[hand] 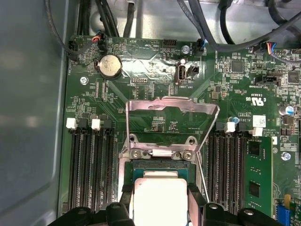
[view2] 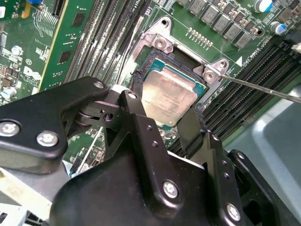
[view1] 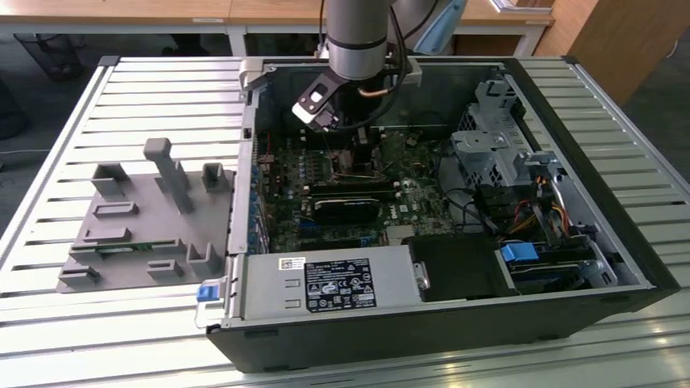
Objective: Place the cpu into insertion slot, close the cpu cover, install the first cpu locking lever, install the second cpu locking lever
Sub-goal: 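Place the cpu into insertion slot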
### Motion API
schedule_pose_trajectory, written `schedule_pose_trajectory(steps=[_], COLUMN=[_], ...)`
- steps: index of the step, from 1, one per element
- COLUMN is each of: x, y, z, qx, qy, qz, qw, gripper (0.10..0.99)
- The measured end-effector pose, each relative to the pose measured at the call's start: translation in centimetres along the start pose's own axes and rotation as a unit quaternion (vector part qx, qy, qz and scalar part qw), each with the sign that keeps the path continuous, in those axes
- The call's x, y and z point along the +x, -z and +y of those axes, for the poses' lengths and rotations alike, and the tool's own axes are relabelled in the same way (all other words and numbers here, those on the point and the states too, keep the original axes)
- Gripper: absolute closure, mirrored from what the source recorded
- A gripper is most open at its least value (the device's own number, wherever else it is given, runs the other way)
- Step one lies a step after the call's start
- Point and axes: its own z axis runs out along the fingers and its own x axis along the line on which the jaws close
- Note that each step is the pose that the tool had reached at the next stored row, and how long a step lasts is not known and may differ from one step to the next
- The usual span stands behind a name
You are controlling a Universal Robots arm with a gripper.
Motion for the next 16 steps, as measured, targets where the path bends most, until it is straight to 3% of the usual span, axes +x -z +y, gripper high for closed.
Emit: schedule_pose_trajectory(steps=[16], x=[0.02], y=[-0.56], z=[-0.04], qx=[0.0001], qy=[-0.003], qz=[-0.0002], qw=[1.0], gripper=[0.545])
